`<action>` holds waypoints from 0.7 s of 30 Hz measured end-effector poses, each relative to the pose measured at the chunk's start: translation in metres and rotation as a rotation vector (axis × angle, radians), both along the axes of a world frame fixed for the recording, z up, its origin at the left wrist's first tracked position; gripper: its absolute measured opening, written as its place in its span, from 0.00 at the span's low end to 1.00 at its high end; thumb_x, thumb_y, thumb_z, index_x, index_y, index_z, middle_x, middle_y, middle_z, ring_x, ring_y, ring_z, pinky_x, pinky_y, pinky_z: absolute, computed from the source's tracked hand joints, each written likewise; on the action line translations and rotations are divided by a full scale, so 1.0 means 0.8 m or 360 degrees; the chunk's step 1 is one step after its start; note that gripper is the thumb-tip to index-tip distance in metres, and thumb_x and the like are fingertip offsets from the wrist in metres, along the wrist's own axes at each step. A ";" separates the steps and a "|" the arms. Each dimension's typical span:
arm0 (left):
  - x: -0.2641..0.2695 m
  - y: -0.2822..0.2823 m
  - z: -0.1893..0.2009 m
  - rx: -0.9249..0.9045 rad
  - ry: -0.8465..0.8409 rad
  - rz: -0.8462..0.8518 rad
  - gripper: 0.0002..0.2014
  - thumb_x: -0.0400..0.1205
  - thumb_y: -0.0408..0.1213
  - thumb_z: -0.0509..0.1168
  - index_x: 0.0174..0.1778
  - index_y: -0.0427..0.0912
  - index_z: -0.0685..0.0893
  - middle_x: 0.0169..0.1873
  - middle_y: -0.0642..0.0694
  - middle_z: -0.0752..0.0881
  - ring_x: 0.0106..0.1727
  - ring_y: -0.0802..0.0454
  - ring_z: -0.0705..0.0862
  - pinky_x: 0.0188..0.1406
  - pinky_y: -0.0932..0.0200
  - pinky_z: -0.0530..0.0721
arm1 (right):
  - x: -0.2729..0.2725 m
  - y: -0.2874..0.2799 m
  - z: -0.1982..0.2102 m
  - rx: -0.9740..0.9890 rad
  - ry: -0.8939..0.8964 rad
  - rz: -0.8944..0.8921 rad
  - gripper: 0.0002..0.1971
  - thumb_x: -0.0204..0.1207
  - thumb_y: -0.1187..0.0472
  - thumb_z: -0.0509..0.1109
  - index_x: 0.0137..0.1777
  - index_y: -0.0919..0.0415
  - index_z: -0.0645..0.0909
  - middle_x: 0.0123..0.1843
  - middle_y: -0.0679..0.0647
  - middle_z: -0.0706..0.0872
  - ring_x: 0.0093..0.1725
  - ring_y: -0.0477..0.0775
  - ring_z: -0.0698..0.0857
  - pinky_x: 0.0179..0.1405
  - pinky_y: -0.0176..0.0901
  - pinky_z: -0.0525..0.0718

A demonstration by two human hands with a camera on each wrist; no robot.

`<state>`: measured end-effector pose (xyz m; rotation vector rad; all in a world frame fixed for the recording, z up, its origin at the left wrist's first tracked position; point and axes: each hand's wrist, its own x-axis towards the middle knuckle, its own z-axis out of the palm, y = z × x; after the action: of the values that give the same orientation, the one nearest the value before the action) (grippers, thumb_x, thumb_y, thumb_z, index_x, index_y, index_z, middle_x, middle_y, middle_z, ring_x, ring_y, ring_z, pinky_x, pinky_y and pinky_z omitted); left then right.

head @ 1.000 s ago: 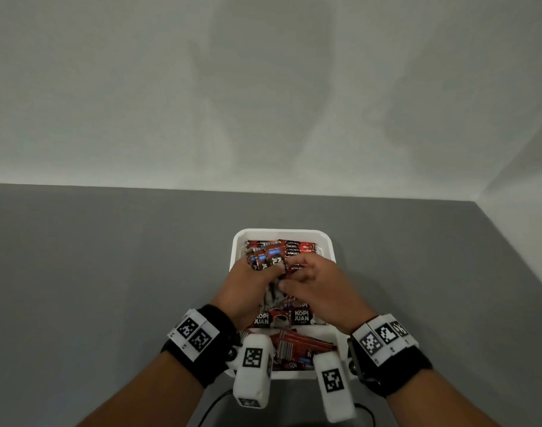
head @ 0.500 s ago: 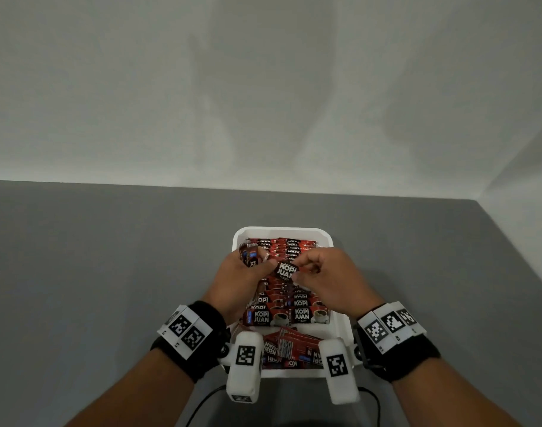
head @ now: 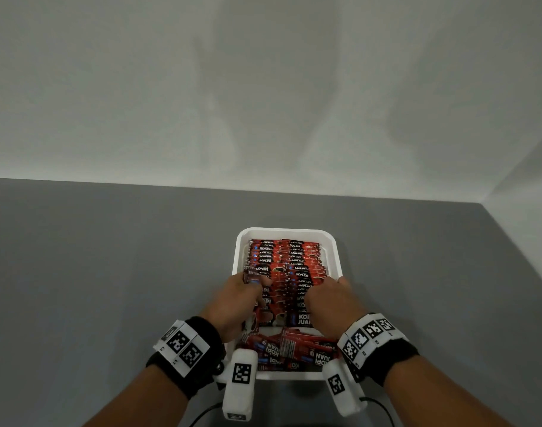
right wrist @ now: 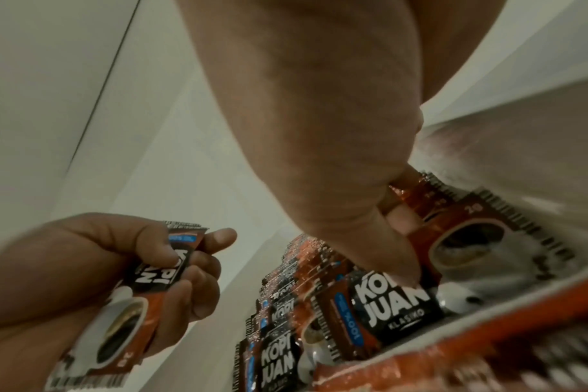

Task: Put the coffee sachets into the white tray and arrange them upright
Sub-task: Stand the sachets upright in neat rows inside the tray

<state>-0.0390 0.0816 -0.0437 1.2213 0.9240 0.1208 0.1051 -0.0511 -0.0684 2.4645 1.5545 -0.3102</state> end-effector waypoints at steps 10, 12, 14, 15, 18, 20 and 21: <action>-0.004 0.000 0.001 0.0217 -0.0090 -0.0160 0.13 0.81 0.22 0.65 0.52 0.40 0.90 0.47 0.40 0.94 0.49 0.42 0.94 0.52 0.44 0.91 | 0.000 0.011 0.011 -0.0054 0.0011 0.0028 0.10 0.78 0.68 0.67 0.41 0.53 0.73 0.45 0.54 0.85 0.48 0.58 0.82 0.64 0.54 0.77; -0.004 0.004 -0.002 0.0228 -0.0082 -0.0159 0.13 0.79 0.21 0.66 0.53 0.38 0.90 0.48 0.39 0.94 0.49 0.40 0.93 0.53 0.43 0.91 | 0.003 0.010 0.016 -0.0034 0.0101 -0.0005 0.07 0.78 0.65 0.68 0.42 0.55 0.75 0.44 0.52 0.83 0.46 0.56 0.81 0.64 0.55 0.80; -0.005 0.007 -0.005 0.0218 -0.0108 -0.0099 0.12 0.78 0.19 0.68 0.53 0.36 0.90 0.47 0.38 0.94 0.44 0.43 0.94 0.45 0.49 0.91 | 0.009 0.007 0.025 0.0119 0.0379 -0.0156 0.02 0.78 0.61 0.71 0.45 0.57 0.82 0.48 0.49 0.87 0.49 0.53 0.85 0.58 0.49 0.85; -0.005 0.007 -0.004 0.0204 -0.0136 -0.0070 0.11 0.78 0.19 0.69 0.53 0.35 0.89 0.46 0.37 0.93 0.42 0.44 0.93 0.42 0.51 0.90 | 0.011 0.005 0.031 0.0248 0.0575 -0.0260 0.01 0.78 0.59 0.72 0.45 0.54 0.84 0.48 0.46 0.87 0.49 0.50 0.86 0.53 0.44 0.85; -0.002 0.004 0.002 0.0086 -0.0275 -0.0054 0.13 0.78 0.23 0.73 0.58 0.33 0.88 0.51 0.33 0.92 0.51 0.33 0.92 0.53 0.38 0.91 | 0.005 0.002 0.052 0.0641 0.1190 -0.0445 0.02 0.77 0.56 0.76 0.46 0.47 0.87 0.42 0.41 0.89 0.43 0.38 0.86 0.41 0.31 0.80; 0.001 0.002 0.006 0.0033 -0.0350 -0.0044 0.13 0.78 0.24 0.74 0.59 0.32 0.88 0.52 0.31 0.92 0.53 0.30 0.91 0.54 0.34 0.90 | -0.006 0.002 0.062 0.0796 0.1429 -0.0474 0.03 0.76 0.55 0.79 0.48 0.47 0.88 0.42 0.41 0.91 0.43 0.35 0.88 0.41 0.30 0.82; 0.003 0.001 0.007 0.0028 -0.0369 -0.0026 0.12 0.78 0.24 0.74 0.57 0.31 0.88 0.51 0.31 0.92 0.51 0.31 0.92 0.50 0.37 0.91 | -0.008 0.002 0.062 0.0863 0.1433 -0.0478 0.04 0.75 0.57 0.80 0.46 0.46 0.88 0.43 0.40 0.91 0.45 0.35 0.88 0.45 0.32 0.84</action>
<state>-0.0367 0.0828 -0.0379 1.2025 0.7125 0.2527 0.0989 -0.0496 -0.0187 3.2287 1.6882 -1.3685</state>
